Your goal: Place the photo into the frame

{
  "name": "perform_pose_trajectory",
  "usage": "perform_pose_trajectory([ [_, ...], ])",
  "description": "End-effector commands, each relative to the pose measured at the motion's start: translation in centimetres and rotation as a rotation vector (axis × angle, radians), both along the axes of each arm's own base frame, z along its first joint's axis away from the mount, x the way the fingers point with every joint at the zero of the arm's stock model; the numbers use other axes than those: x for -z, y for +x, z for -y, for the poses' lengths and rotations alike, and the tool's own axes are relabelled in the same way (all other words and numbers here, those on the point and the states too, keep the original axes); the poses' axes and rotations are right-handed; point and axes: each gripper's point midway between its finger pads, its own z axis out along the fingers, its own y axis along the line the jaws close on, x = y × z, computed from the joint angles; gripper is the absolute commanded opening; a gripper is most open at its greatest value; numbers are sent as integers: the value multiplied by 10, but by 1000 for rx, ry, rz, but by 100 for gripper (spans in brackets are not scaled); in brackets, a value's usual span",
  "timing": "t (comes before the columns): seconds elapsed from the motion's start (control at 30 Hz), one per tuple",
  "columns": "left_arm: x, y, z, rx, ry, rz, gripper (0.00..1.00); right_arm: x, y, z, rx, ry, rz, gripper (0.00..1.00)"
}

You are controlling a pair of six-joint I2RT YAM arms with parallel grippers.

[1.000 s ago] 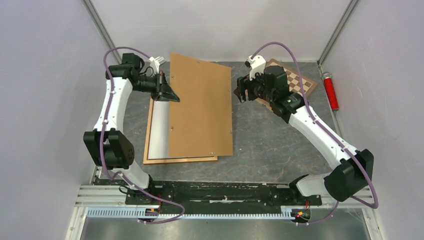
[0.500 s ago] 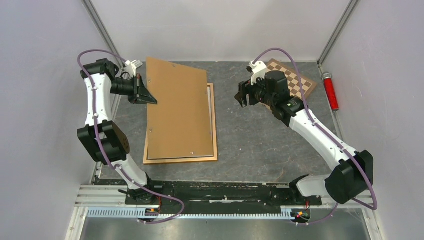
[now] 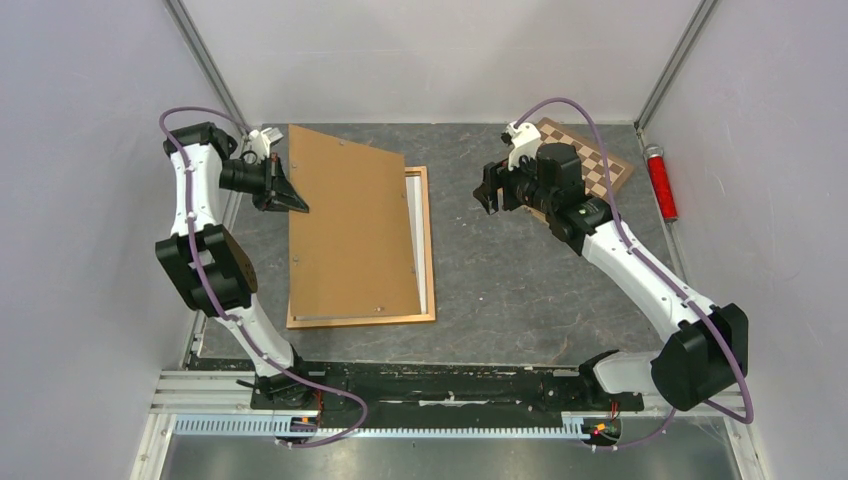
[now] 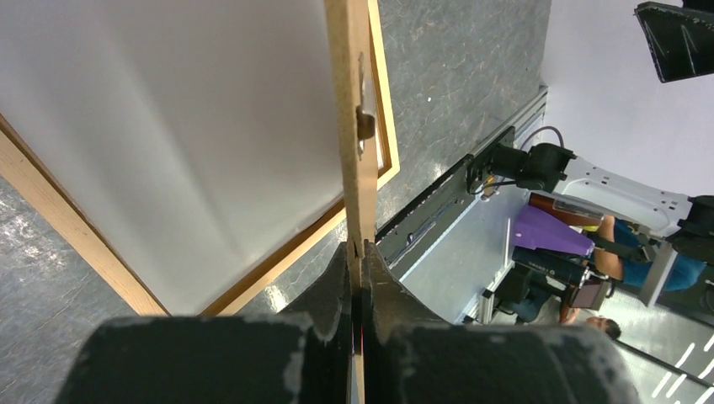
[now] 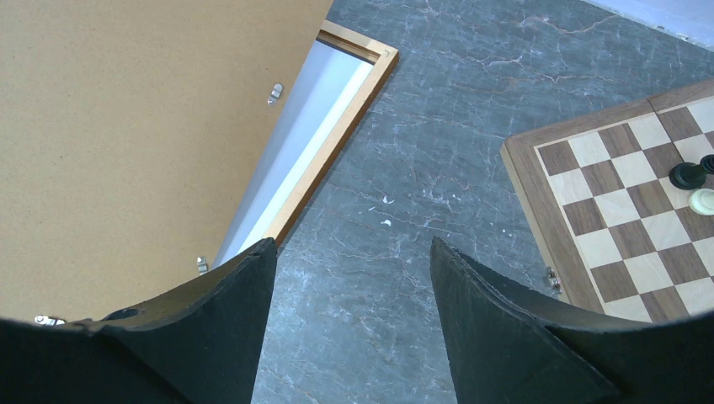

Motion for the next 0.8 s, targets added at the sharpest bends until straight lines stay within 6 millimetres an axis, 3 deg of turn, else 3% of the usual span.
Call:
perform_pose_trajectory([
  [0.0, -4, -3, 3, 24, -39, -16, 2, -19, 0, 1, -1, 43, 56, 70],
  [0.23, 1, 5, 1, 1, -81, -34, 2, -15, 1, 1, -2, 45, 44, 70],
  [0.77, -19, 19, -6, -57, -196, 5, 2, -6, 2, 0, -3, 50, 26, 70],
])
